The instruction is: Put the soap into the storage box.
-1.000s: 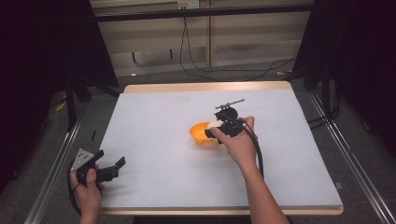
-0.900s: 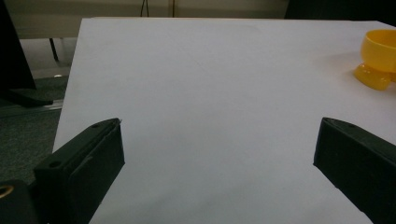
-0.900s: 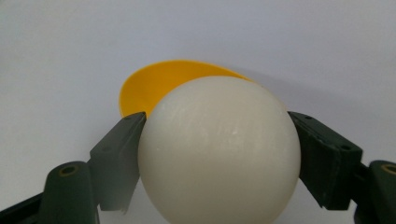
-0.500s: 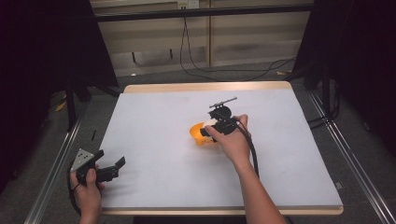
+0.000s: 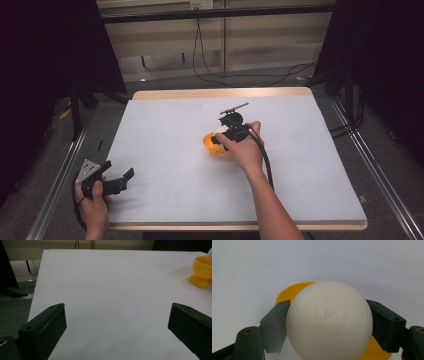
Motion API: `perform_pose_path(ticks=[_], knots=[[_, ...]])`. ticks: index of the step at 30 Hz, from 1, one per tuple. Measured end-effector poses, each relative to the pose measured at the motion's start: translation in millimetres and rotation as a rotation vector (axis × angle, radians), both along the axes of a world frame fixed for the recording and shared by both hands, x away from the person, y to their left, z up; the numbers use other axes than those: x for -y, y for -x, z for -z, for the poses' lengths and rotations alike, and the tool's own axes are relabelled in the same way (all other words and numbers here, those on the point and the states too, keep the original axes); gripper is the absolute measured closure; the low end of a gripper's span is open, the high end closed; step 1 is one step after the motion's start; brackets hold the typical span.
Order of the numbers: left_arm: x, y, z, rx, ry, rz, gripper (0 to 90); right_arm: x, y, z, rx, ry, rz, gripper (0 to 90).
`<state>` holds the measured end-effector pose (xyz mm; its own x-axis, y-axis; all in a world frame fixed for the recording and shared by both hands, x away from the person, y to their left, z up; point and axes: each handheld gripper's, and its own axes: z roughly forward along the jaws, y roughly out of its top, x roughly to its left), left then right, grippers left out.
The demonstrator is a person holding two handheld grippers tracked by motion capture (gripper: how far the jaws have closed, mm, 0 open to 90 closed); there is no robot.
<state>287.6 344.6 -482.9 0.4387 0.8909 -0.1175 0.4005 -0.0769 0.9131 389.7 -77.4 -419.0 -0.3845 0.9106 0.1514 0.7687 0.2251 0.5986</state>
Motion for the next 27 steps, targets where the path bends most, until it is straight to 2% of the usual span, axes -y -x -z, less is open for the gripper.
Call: perform_pose_path(ticks=[8,12,20,25,27], knots=[[0.1,-0.1,0.0,0.0,0.001,0.001,1.6,-4.7,-1.1,5.0,-0.016,0.006,0.012,23.0],[-0.1,-0.1,0.0,-0.001,0.002,0.001,1.6,-5.4,-1.5,7.7,-0.023,0.01,0.038,23.0],[0.7,-0.1,0.3,-0.007,0.016,0.004,1.6,-6.2,-1.5,10.2,-0.031,0.015,0.037,22.9],[0.7,-0.2,0.3,-0.007,0.015,0.002,1.6,-6.3,-2.4,13.7,-0.052,0.02,0.027,22.4],[0.6,-0.2,0.3,-0.007,0.014,0.003,1.6,-5.3,-2.3,13.5,-0.043,0.013,0.037,21.7]])
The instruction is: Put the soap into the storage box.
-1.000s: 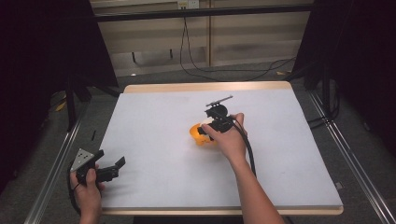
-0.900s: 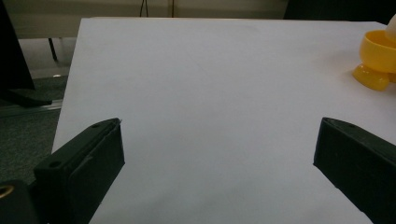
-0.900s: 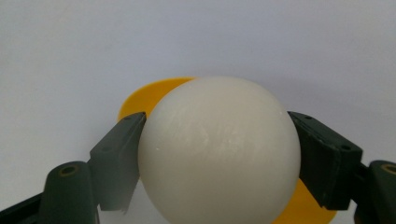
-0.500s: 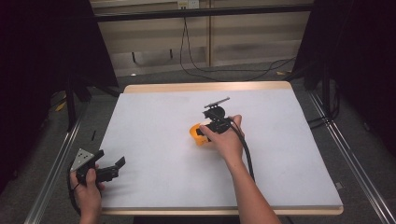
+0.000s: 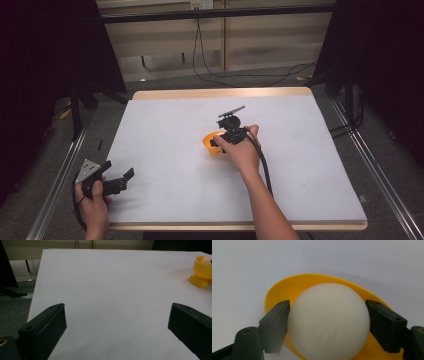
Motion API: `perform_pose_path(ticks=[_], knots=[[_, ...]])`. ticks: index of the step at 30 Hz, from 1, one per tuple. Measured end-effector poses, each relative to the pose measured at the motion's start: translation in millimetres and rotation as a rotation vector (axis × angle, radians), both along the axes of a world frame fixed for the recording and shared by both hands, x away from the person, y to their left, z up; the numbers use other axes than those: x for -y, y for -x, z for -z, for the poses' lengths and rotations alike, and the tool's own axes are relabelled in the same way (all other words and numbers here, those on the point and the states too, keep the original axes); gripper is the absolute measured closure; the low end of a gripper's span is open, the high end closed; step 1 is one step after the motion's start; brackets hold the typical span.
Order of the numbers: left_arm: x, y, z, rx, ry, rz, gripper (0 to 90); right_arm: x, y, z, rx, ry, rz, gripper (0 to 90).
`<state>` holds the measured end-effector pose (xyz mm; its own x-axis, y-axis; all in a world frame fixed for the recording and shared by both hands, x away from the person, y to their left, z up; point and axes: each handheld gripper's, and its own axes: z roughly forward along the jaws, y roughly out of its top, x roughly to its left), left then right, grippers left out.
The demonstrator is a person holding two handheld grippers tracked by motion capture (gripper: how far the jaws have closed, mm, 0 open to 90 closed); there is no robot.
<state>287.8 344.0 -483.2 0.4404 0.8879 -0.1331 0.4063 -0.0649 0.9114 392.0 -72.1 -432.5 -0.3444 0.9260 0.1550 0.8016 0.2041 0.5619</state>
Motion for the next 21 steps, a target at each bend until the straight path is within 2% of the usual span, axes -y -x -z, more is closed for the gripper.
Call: perform_pose_path(ticks=[4,21], knots=[[-0.2,-0.1,-0.1,0.001,-0.005,0.0,1.6,4.8,1.2,-5.9,0.016,-0.043,0.008,18.9],[-0.6,-0.3,-0.3,0.001,-0.02,0.004,1.6,25.8,16.0,-13.4,0.065,-0.052,0.023,8.6]])
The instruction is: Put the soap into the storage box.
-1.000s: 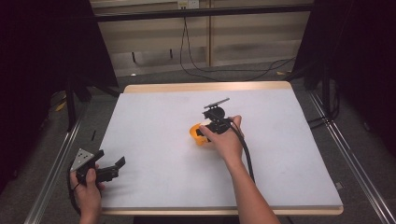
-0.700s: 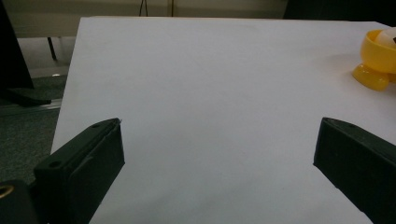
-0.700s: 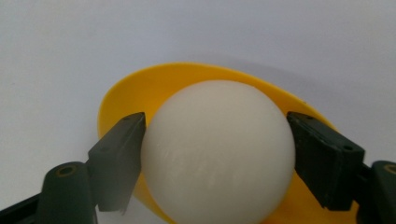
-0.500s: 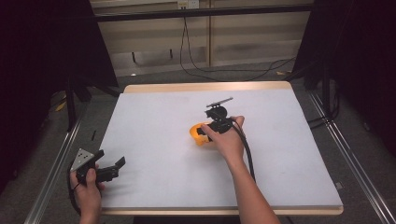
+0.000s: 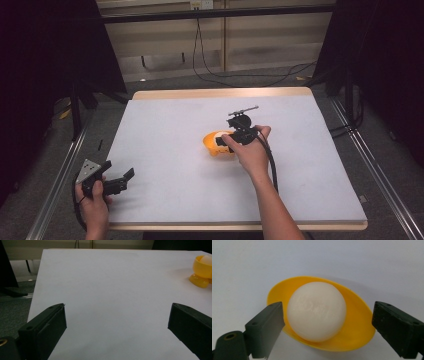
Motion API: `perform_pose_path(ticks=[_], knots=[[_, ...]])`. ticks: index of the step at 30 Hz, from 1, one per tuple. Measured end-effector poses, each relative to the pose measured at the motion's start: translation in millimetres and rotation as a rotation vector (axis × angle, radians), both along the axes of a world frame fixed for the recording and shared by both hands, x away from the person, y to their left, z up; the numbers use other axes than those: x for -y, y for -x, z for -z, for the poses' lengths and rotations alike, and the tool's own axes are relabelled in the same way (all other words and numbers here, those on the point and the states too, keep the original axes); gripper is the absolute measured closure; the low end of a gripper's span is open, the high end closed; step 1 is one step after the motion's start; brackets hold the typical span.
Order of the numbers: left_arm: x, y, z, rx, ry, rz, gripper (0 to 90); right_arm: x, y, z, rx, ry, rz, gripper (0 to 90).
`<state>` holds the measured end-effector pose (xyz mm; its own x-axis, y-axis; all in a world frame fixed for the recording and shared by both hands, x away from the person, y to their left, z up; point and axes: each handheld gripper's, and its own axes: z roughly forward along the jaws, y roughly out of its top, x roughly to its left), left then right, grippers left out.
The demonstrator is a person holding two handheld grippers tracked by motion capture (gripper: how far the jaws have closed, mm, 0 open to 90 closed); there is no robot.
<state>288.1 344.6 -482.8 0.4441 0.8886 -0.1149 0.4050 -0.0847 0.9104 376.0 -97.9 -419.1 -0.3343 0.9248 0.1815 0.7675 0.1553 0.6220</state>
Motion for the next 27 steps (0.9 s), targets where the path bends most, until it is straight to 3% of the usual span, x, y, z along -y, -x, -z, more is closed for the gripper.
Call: perform_pose_path(ticks=[5,6,8,27], knots=[[0.7,-0.2,0.0,-0.001,-0.006,0.001,1.6,10.4,7.2,1.8,0.016,-0.019,-0.004,2.7],[2.3,-0.2,0.4,0.003,0.018,-0.006,1.6,12.3,8.8,2.2,0.019,-0.019,-0.004,1.8],[2.2,-0.2,0.4,0.003,0.016,-0.006,1.6,16.6,11.7,3.1,0.023,-0.021,-0.006,0.2],[2.8,0.0,0.4,0.002,0.013,-0.004,1.5,73.0,42.9,10.2,0.071,-0.065,0.051,0.0]])
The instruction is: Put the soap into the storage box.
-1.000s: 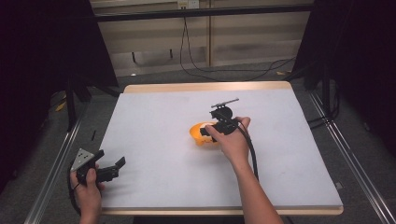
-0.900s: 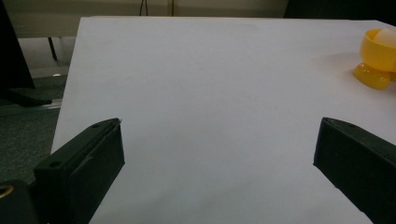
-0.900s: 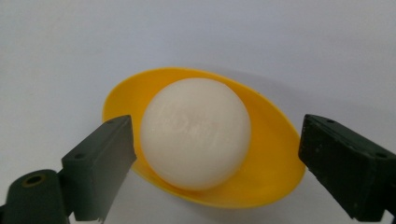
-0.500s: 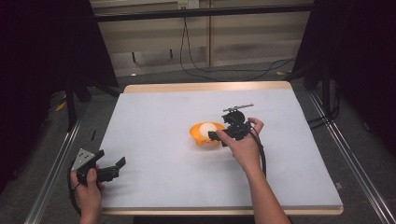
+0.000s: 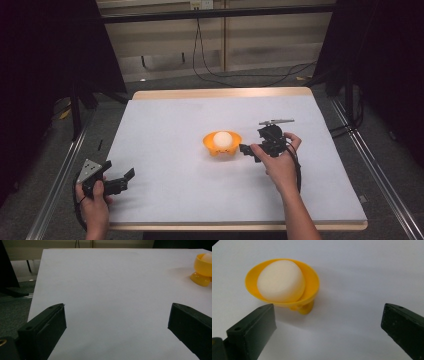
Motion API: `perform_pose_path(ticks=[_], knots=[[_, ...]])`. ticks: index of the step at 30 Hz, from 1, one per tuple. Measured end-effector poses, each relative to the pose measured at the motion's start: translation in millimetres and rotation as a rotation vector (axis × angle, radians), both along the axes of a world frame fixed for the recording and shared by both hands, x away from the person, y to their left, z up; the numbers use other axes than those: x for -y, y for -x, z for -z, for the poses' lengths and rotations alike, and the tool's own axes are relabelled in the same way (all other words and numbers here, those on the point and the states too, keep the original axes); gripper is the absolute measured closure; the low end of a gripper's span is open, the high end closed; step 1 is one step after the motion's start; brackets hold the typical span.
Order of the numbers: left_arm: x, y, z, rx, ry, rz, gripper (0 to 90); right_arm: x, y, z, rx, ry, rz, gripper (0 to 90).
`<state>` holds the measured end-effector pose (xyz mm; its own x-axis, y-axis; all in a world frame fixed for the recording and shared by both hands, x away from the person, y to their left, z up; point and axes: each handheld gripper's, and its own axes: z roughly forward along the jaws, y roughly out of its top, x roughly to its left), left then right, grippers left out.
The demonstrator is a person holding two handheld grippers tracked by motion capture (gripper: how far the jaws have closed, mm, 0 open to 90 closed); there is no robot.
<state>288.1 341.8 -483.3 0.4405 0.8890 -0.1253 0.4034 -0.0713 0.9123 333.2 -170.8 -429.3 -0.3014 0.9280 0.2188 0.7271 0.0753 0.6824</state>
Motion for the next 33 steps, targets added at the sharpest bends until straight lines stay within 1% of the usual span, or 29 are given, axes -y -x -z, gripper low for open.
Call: perform_pose_path(ticks=[3,6,9,12,13,15,19,22,28,29,33], knots=[[0.0,0.0,-0.1,0.0,-0.004,0.0,1.5,10.2,5.0,4.6,0.001,0.005,0.01,0.0],[0.1,0.0,0.0,0.0,0.001,-0.003,1.5,19.8,10.7,9.6,0.003,0.002,0.019,0.0],[-0.3,0.2,-0.1,0.004,-0.005,-0.005,1.5,30.9,16.9,14.9,0.003,0.001,0.041,0.0],[0.1,0.0,0.1,0.0,0.001,-0.003,1.5,41.9,23.7,19.4,0.012,-0.009,0.051,0.0],[-0.1,0.0,0.1,0.001,0.001,-0.004,1.5,45.4,25.5,21.1,0.024,-0.006,0.053,0.0],[-0.2,0.0,0.0,0.0,0.001,-0.004,1.5,51.6,29.1,23.8,0.03,-0.007,0.055,0.0],[-0.1,0.0,0.0,0.0,0.0,-0.005,1.5,64.4,35.9,27.5,0.045,-0.003,0.072,0.0],[-0.1,-0.1,0.1,0.0,0.001,-0.006,1.5,74.3,41.1,28.9,0.054,-0.013,0.086,0.0],[-0.1,0.2,0.0,0.001,-0.003,-0.006,1.5,95.4,51.4,31.1,0.069,-0.011,0.086,0.0],[-0.4,0.2,-0.2,0.003,-0.01,-0.005,1.5,99.3,53.3,31.7,0.07,-0.013,0.086,0.0],[-0.2,0.3,-0.1,0.002,-0.012,-0.004,1.5,113.1,60.1,35.6,0.067,-0.009,0.099,0.0]])
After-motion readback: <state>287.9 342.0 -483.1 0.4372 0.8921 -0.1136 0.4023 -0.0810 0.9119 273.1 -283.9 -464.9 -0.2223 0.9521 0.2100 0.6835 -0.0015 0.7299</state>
